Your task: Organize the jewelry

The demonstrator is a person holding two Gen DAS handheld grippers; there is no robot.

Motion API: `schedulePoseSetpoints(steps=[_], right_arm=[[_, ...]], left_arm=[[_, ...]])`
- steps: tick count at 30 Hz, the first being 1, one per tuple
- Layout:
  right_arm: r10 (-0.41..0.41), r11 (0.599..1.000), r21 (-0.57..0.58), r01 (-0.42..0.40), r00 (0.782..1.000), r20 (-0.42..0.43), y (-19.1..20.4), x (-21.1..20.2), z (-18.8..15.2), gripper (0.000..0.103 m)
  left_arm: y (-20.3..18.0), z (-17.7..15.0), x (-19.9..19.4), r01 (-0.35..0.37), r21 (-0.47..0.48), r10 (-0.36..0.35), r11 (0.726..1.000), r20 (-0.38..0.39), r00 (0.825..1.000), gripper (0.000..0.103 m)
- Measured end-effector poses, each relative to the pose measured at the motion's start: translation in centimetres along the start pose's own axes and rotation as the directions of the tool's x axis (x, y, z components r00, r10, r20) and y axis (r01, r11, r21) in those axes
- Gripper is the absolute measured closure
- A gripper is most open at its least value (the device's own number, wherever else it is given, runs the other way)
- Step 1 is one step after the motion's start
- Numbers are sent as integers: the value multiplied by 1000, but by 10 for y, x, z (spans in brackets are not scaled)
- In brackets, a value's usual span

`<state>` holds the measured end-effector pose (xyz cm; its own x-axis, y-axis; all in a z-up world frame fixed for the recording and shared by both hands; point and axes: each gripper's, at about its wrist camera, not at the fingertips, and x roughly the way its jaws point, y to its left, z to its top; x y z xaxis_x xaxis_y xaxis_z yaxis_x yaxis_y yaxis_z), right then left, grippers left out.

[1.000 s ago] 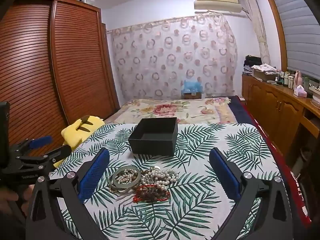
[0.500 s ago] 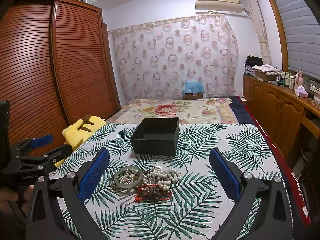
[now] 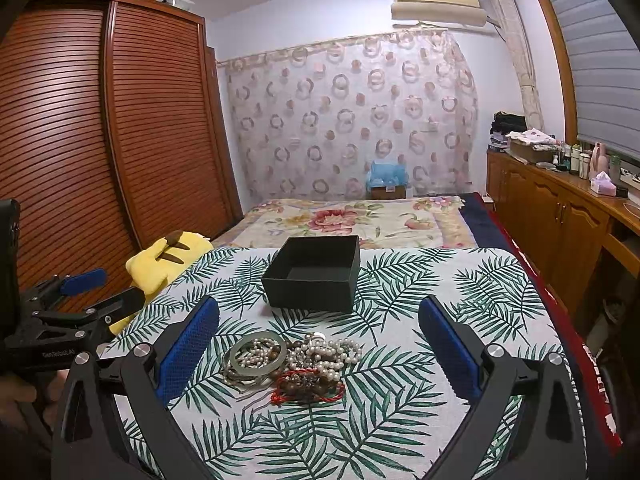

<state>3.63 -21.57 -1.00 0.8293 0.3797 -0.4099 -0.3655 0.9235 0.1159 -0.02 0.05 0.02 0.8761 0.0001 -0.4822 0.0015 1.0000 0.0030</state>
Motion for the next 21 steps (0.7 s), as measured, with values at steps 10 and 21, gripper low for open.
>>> schedulePoseSetpoints(steps=[10,21], right_arm=[[1,1000,0,-1,1000,1,0,-1,0,2],[1,1000,-1,-1,1000,1,1,-1,0,2]], left_arm=[[1,0,-1,1,1,-1,1000,2,1000,8],[0,1,-3,0,1,0,1000,2,1000,8]])
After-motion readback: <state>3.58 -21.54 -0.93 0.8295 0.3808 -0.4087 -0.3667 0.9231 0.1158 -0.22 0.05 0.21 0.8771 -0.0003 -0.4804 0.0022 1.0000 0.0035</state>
